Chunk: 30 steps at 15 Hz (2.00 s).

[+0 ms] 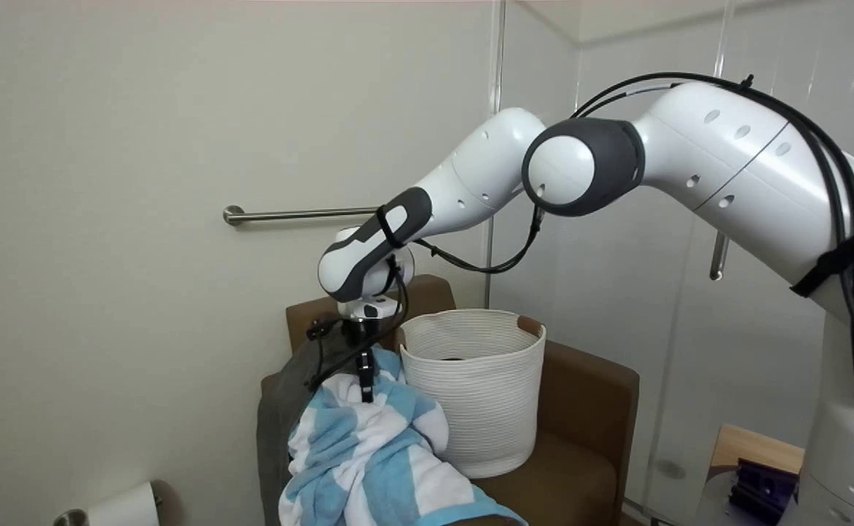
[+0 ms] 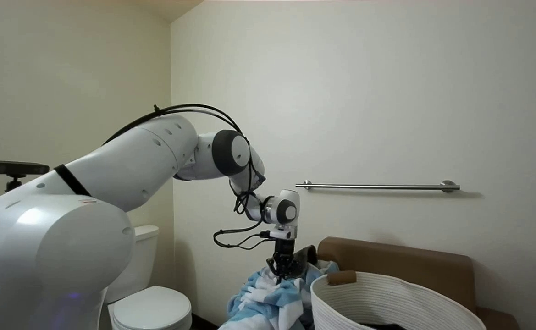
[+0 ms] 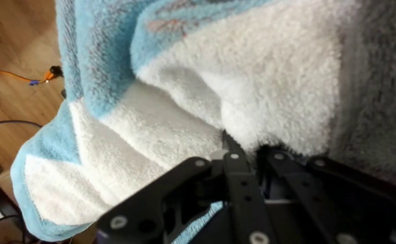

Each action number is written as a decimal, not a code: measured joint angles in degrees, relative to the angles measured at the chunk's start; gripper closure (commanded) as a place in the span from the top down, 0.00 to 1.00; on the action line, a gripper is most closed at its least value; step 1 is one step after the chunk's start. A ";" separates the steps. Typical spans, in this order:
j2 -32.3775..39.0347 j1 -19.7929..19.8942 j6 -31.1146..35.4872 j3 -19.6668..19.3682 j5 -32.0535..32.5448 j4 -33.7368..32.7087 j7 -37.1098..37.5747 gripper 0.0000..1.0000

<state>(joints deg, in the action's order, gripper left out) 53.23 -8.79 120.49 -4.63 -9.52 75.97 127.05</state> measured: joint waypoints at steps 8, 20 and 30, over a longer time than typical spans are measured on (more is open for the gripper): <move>-18.13 -3.47 23.09 0.75 -2.84 20.07 9.01 0.08; -47.49 1.84 36.26 3.86 -21.50 48.94 10.70 0.11; -47.80 1.68 41.08 3.10 -13.38 47.93 17.87 0.08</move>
<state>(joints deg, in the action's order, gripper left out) 5.43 -7.12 161.57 -1.53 -22.91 123.90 144.92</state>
